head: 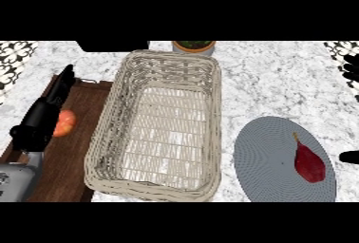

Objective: Pick the pear from the placemat and place it in the basket

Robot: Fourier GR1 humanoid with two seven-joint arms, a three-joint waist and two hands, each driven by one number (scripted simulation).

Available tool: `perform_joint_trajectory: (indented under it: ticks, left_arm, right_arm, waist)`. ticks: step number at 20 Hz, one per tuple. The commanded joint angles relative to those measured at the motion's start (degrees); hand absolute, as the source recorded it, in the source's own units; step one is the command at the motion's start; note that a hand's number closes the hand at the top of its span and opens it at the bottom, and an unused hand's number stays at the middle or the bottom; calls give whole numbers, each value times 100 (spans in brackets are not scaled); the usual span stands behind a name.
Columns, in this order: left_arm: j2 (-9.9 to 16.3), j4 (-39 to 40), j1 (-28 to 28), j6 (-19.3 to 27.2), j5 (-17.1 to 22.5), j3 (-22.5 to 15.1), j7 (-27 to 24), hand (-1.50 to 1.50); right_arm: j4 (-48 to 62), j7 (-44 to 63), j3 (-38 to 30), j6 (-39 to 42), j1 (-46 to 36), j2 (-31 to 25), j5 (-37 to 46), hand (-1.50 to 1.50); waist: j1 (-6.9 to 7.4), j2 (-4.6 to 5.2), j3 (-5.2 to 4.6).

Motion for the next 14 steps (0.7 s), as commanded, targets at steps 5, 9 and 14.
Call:
perform_joint_trajectory:
  ticks: [5,9,14]
  left_arm:
    - [90,-91,-62,-201,85,79,53,0]
    - [27,24,-55,-211,37,130,33,0]
    - [-156,243,-133,-298,-126,156,-128,0]
  right_arm:
    - [622,-207,111,2650,-211,-1986,315,-150]
    - [1480,-715,179,3722,-542,-2207,547,-150]
    - [2237,-1255,470,4167,-1053,-1748,1723,-150]
  waist:
    - [151,31,20]
    - [183,51,22]
    - [132,37,21]
